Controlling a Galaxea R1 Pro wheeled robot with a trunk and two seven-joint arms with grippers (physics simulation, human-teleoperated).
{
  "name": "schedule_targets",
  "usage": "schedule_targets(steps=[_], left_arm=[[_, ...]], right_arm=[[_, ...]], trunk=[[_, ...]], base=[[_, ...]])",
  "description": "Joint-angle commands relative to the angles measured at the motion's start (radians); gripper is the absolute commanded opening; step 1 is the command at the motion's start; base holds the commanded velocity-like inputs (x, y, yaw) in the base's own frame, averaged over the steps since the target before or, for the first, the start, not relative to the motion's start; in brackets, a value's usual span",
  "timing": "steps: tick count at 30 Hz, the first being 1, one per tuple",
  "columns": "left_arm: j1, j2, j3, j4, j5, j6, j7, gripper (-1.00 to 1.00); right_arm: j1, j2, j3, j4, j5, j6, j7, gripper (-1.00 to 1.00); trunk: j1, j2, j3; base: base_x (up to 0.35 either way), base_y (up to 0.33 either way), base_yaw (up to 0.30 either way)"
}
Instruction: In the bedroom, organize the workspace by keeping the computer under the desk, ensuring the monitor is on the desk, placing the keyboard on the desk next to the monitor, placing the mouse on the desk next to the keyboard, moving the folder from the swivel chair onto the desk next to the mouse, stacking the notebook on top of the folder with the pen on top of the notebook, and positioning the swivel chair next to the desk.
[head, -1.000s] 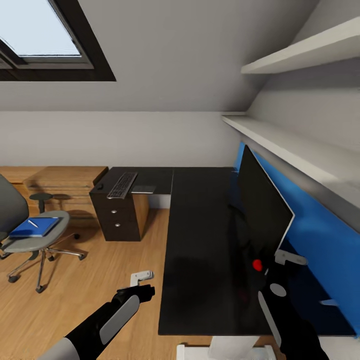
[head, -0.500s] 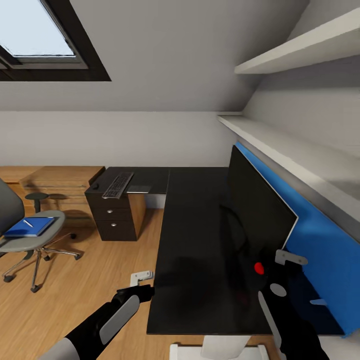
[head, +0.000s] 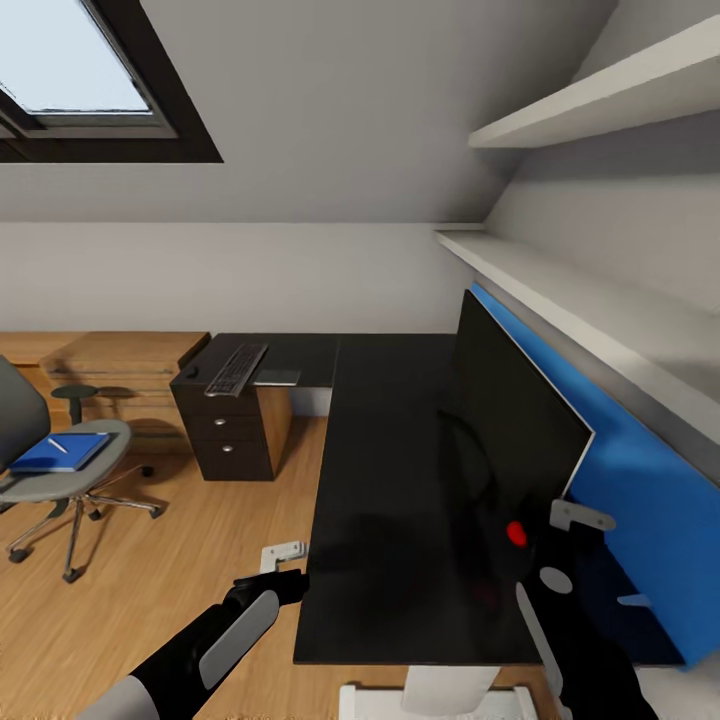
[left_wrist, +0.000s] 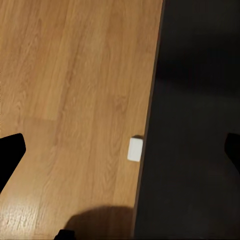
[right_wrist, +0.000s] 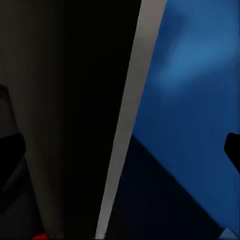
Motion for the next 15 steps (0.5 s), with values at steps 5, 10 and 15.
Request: schedule_targets(steps=[5, 10, 15], left_arm=[[-0.002, 0.001, -0.004, -0.002, 0.006, 0.001, 0.008, 1.00], [-0.002, 0.001, -0.003, 0.000, 0.005, 0.001, 0.008, 1.00], [-0.002, 0.001, -0.003, 0.000, 0.005, 0.001, 0.008, 1.00]], right_arm=[[-0.001, -0.001, 0.000, 0.000, 0.004, 0.001, -0.003, 1.00], [-0.001, -0.001, 0.000, 0.001, 0.004, 0.001, -0.003, 1.00], [-0.001, -0.001, 0.000, 0.003, 0.004, 0.000, 0.006, 1.00]], trunk=[[0.000, -0.002, -0.002], [0.000, -0.002, -0.002], [0.000, -0.002, -0.002]], base=[[-0.248, 0.000, 0.000], [-0.324, 0.000, 0.000], [-0.333, 0.000, 0.000]])
